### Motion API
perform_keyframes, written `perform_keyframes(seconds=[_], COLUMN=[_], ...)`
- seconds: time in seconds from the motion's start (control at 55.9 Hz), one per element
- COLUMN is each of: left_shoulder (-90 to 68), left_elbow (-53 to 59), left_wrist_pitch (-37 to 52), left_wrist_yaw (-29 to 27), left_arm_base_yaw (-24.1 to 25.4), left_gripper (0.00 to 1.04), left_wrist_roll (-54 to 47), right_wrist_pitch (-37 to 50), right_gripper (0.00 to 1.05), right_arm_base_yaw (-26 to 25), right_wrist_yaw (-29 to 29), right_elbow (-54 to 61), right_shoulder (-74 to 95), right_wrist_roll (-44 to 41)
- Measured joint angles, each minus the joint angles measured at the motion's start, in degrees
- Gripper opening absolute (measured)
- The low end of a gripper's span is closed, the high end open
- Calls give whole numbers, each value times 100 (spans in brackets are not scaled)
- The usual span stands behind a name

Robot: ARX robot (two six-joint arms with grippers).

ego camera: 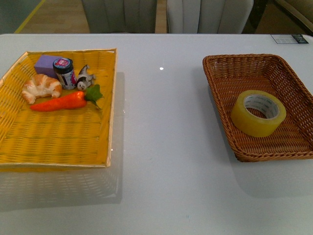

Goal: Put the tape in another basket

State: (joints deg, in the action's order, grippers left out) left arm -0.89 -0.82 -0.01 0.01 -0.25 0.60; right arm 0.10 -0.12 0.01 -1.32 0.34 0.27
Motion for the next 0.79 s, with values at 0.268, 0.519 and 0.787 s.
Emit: perform_keyframes(seconds=[0.268, 0.519, 0.787], left_shoulder=[0, 0, 0], left_elbow=[0, 0, 0], left_wrist_pitch=[0, 0, 0], left_wrist_yaw=[0, 0, 0], left_arm_base_yaw=[2, 2, 2], left_gripper=[96, 96, 96], left_wrist_roll=[-11, -13, -11], right_wrist_pitch=[0, -2, 0], right_gripper=[96, 96, 96], right_arm_base_yaw=[0, 0, 0], right_wrist_yaw=[0, 0, 0], right_elbow=[0, 0, 0], right_shoulder=[0, 0, 0], right_wrist_roll=[0, 0, 0])
